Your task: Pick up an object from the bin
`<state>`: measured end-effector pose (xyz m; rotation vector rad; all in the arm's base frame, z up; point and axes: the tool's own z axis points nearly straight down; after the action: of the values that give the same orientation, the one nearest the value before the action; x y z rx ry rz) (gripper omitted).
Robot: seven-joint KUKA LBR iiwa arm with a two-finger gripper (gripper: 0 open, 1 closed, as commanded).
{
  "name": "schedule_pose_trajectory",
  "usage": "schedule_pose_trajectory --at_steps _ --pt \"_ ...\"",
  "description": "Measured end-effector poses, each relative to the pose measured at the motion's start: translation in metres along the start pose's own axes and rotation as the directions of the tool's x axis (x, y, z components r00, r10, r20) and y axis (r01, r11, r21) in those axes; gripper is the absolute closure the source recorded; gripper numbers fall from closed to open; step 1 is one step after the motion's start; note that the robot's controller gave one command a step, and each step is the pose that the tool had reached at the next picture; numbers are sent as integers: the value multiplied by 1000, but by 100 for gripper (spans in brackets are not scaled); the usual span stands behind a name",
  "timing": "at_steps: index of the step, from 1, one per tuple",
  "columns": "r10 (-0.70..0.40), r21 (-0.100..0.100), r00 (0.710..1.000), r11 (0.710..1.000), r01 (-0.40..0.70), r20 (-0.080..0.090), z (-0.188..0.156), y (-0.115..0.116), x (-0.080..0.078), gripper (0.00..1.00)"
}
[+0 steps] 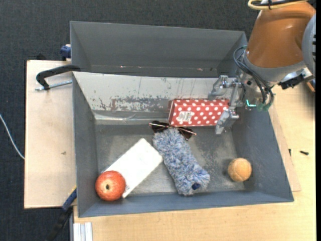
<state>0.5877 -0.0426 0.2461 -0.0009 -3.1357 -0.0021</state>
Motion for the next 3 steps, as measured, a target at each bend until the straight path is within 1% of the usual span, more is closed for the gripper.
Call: schedule_pose_trajectory --at_steps 1,2,3 --pt "-1 1 1000 1000 1 9 -5 0 -1 100" --pt "-1 1 1000 1000 1 9 -5 0 -1 100" --pt "-72 1 997 997 72 7 84 6 53 0"
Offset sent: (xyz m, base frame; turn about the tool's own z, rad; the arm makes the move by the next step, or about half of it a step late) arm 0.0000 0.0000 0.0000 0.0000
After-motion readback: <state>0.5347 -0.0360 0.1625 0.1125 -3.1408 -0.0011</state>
